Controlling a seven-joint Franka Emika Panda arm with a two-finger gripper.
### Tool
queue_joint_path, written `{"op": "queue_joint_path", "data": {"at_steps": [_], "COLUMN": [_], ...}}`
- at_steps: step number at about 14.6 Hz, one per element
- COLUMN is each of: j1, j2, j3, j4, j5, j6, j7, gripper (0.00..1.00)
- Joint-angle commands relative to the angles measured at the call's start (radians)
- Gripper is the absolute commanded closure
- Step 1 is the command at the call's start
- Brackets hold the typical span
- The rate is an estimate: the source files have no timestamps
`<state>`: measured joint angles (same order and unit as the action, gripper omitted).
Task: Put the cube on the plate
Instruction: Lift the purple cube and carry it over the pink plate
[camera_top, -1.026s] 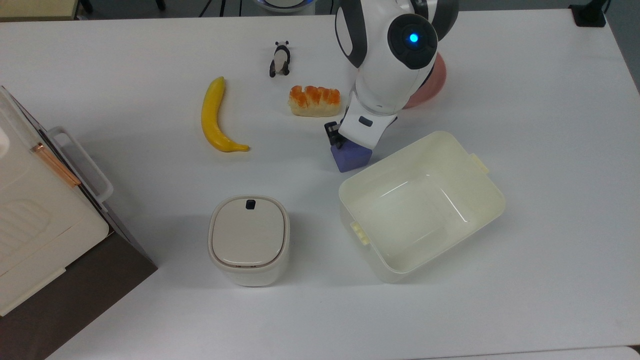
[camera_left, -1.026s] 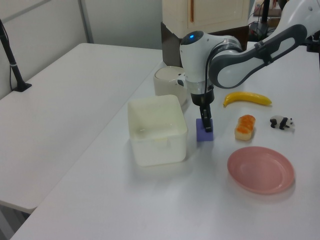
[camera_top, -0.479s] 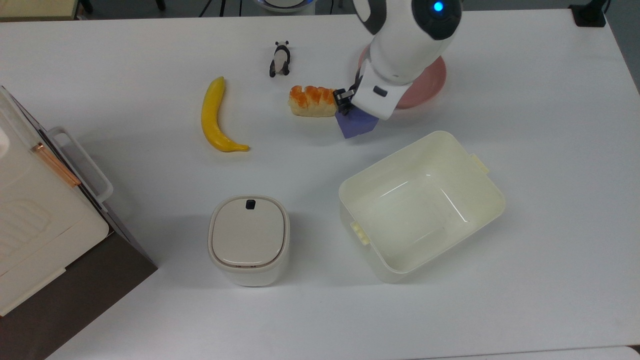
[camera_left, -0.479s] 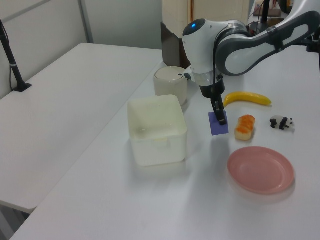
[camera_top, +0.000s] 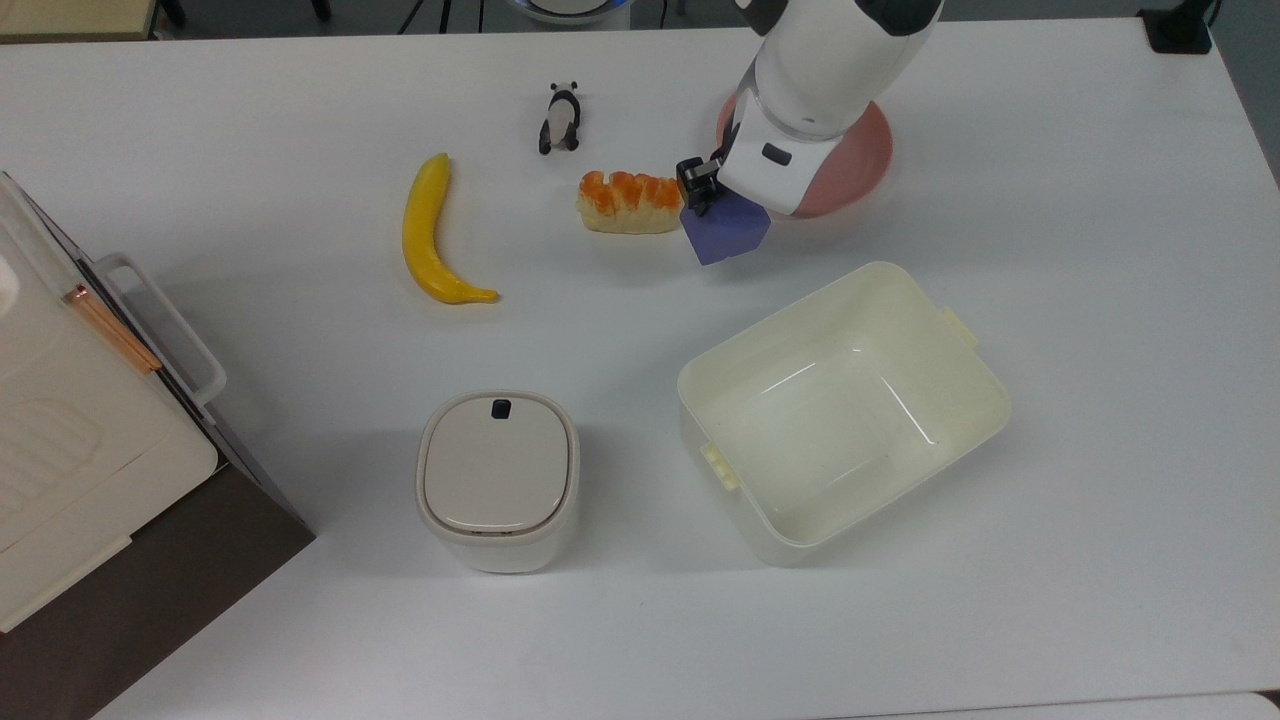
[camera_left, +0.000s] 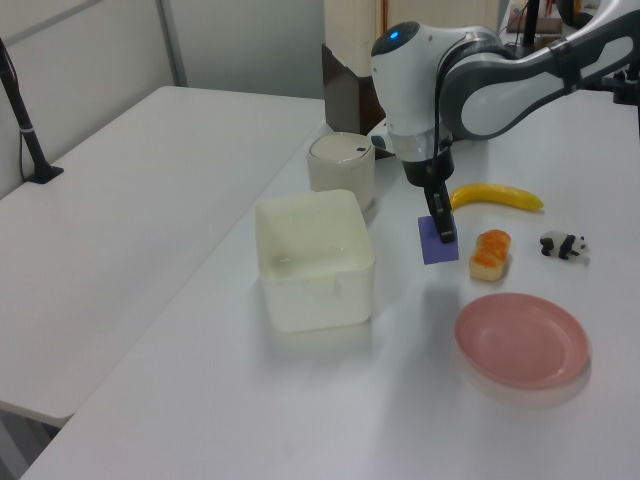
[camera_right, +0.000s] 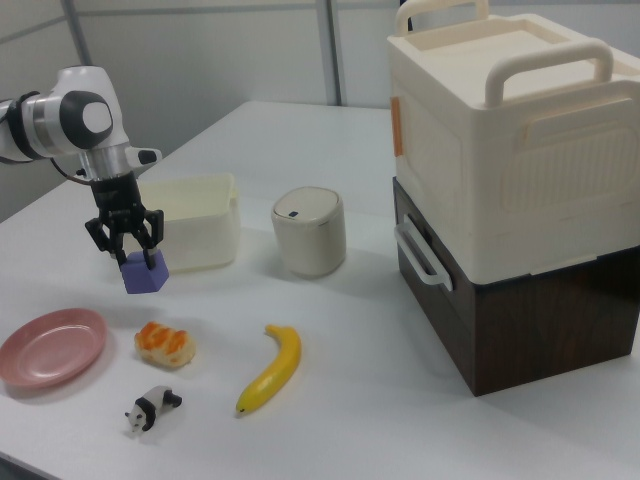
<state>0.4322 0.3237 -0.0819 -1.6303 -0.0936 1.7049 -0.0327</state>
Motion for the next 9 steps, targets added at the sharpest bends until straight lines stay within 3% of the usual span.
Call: {"op": "queue_joint_path", "data": {"at_steps": [1, 4, 9], "j1": [0.008, 0.016, 0.066], "j2": [-0.055, -0.101, -0.227], "j3": [-0.007, -0.006, -0.004], "j4": [-0.022, -0.068, -0.244], "j5": [-0.009, -0.003, 0.000], "j6": [-0.016, -0.011, 0.073], "j7": [0.008, 0.011, 0.034], "gripper": [0.56, 0.56, 0.56]}}
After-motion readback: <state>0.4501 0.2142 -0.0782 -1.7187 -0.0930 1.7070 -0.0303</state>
